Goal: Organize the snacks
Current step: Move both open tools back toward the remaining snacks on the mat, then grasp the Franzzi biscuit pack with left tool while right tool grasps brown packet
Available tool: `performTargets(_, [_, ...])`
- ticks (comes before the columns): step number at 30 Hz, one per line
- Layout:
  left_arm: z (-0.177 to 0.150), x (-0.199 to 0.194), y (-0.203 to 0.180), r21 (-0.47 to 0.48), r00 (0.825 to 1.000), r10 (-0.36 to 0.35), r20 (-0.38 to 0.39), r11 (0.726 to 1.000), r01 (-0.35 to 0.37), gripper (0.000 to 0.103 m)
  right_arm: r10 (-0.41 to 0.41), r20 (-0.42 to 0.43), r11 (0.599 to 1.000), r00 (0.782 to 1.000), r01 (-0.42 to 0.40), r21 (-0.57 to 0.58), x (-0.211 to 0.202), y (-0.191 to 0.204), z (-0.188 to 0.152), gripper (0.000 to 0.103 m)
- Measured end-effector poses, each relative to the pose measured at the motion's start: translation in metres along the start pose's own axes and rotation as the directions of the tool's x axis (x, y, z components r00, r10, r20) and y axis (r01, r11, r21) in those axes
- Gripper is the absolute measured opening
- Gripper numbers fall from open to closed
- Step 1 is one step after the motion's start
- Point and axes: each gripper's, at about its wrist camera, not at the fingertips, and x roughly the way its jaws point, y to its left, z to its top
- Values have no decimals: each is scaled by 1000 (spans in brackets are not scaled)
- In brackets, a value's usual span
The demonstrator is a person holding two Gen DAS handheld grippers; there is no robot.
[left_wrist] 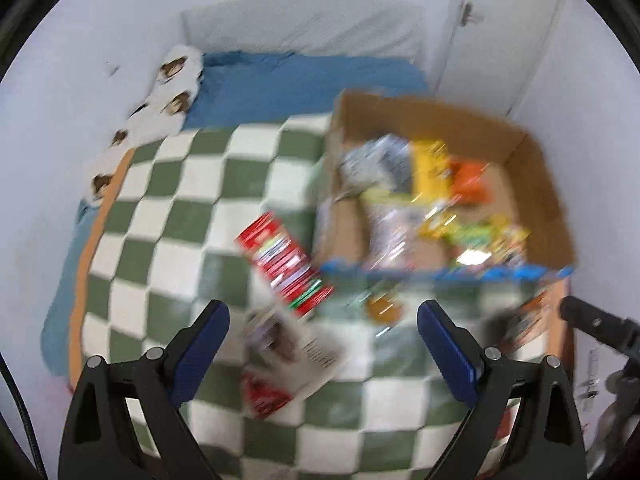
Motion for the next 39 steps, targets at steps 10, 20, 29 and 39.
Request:
performTargets(10, [-56, 119, 86, -387, 892, -281, -355, 912, 134, 96, -78, -124, 973, 989, 103, 205, 52, -36, -88, 90])
performTargets(20, [-44, 195, 47, -449, 877, -298, -376, 887, 109, 79, -164, -114, 774, 980, 199, 601, 43, -117, -163, 90])
performTargets(29, [-84, 174, 2, -61, 917, -126, -378, 992, 111, 66, -86, -150, 577, 985, 172, 798, 76, -160, -201, 88])
performTargets(39, [-133, 160, -25, 15, 894, -145, -424, 986, 167, 66, -240, -221, 866, 945, 311, 392, 109, -92, -163, 63])
